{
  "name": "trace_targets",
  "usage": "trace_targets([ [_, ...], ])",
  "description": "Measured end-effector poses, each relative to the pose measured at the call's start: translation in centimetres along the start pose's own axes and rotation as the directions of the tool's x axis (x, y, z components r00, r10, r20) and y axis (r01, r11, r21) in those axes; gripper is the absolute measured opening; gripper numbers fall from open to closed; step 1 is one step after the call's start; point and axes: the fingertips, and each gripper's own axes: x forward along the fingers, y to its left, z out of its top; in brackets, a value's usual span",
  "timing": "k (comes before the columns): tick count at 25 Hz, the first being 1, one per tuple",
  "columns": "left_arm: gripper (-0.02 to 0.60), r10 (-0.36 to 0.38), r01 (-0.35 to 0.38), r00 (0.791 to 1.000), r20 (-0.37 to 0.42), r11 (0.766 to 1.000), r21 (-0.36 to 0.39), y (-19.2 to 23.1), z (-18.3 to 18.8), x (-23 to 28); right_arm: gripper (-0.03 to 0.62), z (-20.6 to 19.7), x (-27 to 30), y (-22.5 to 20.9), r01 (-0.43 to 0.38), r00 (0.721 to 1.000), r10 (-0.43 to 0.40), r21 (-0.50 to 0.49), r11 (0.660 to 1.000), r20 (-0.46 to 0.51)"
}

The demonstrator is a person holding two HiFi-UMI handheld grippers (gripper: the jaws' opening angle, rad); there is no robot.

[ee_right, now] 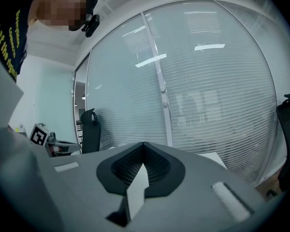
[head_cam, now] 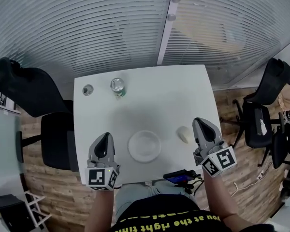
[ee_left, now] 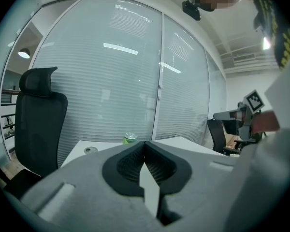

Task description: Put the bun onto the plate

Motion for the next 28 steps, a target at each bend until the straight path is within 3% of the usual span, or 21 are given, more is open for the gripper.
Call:
trace_targets([
  [9,0.000,-0.038,0.037,0.999,-0.037,0.999,-0.022,-1.7,-1.4,1.1,0.009,-2.6,-0.6,-1.4,0.019,0.999,-0.018,0.020,1.000,-0.044],
  [18,0.000,-0.057,0.056,0.995,-0.083,0.998,-0.007,-2.2,-3.0,2.2,0.110,-7.5,-0.5,-2.5,0.006,0.988,0.003,0.058,0.998,-0.154],
  [28,0.000,-0.066,0.065,0.990,-0.121,0.998,-0.010,-2.5,-4.6,2.9,0.176,-11.9,-0.5,-3.2,0.004,0.967,0.015,0.071,0.997,-0.254],
])
